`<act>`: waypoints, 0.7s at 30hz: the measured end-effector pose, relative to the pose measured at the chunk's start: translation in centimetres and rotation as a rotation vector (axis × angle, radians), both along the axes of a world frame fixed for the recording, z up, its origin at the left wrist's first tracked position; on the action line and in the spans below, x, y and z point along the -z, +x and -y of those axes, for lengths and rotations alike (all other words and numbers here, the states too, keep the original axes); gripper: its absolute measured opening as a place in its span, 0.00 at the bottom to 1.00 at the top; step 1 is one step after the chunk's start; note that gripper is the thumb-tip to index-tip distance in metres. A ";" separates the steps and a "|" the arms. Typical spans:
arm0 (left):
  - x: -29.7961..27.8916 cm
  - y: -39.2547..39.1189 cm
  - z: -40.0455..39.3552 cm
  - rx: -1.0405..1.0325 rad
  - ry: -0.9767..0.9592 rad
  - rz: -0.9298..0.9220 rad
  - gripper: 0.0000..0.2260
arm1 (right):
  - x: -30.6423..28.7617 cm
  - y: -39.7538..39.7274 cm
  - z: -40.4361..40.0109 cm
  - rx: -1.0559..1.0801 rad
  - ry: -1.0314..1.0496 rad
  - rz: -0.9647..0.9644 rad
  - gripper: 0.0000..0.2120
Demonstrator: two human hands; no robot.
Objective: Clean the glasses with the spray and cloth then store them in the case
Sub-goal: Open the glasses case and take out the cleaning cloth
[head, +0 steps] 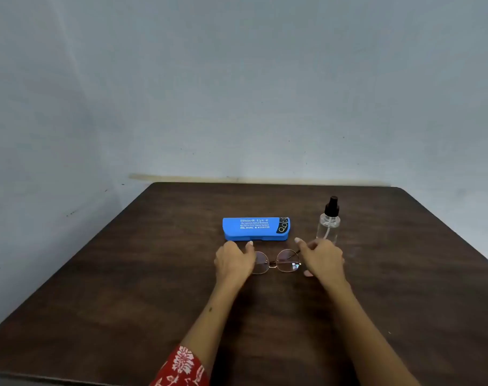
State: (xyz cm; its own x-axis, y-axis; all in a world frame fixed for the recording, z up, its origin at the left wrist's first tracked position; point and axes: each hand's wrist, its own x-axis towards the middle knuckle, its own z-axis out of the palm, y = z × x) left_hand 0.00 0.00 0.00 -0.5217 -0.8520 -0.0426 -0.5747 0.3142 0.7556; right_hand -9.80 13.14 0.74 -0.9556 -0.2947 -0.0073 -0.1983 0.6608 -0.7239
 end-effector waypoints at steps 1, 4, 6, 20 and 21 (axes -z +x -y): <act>0.0 -0.1 0.1 0.011 0.035 -0.020 0.17 | -0.1 -0.1 0.0 -0.015 -0.024 0.052 0.17; 0.3 -0.4 0.1 -0.016 0.114 -0.074 0.12 | -0.1 -0.4 0.0 -0.025 -0.108 0.115 0.14; 0.5 -0.5 0.0 -0.032 0.131 -0.123 0.12 | 0.3 -0.6 -0.1 -0.017 -0.170 0.144 0.13; 1.1 0.1 -0.5 0.049 0.042 -0.386 0.05 | 2.6 0.3 -1.2 -0.045 -0.377 -0.097 0.04; 1.4 0.2 -0.4 0.051 0.027 -0.401 0.05 | 2.6 0.4 -1.2 -0.049 -0.386 -0.114 0.04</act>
